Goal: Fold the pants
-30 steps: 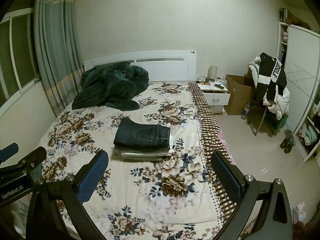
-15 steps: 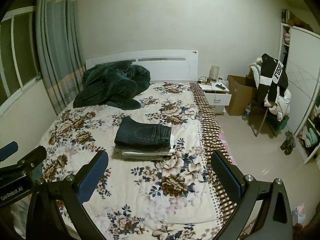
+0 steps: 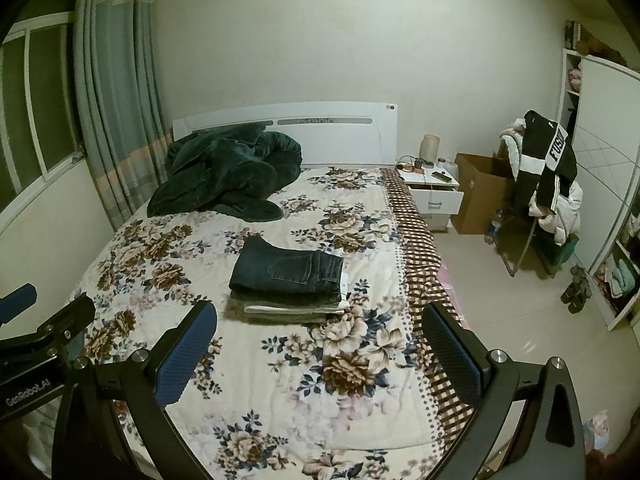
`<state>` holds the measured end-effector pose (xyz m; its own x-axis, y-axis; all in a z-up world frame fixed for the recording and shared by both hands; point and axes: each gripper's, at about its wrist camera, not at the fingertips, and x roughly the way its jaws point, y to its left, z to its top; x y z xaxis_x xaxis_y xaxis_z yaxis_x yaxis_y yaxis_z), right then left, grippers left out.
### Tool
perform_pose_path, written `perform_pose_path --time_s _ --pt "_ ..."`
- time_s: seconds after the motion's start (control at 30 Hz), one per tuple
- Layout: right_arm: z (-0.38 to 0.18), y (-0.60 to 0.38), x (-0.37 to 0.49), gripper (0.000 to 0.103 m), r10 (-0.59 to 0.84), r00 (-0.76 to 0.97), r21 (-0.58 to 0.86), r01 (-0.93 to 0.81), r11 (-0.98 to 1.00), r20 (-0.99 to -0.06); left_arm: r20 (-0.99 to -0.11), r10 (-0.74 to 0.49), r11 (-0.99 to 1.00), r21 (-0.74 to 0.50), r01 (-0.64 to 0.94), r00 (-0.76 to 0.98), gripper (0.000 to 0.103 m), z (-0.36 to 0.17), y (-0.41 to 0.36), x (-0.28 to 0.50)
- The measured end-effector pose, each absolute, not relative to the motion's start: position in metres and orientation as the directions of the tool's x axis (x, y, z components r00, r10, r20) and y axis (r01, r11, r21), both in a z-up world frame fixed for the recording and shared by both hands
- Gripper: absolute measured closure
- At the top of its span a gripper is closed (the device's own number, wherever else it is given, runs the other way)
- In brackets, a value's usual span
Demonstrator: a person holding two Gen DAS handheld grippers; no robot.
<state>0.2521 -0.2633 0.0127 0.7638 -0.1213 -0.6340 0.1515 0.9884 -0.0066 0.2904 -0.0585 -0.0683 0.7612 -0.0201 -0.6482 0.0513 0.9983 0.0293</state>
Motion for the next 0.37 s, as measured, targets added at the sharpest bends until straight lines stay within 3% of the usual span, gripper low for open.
perform_pose_path --time_s 0.37 --pt "0.017 -0.263 0.258 0.0 -0.112 0.768 -0.003 0.142 0.99 -0.631 -0.635 -0.011 0.998 0.041 0.048 0.773 0.003 -0.063 -0.048 0.294"
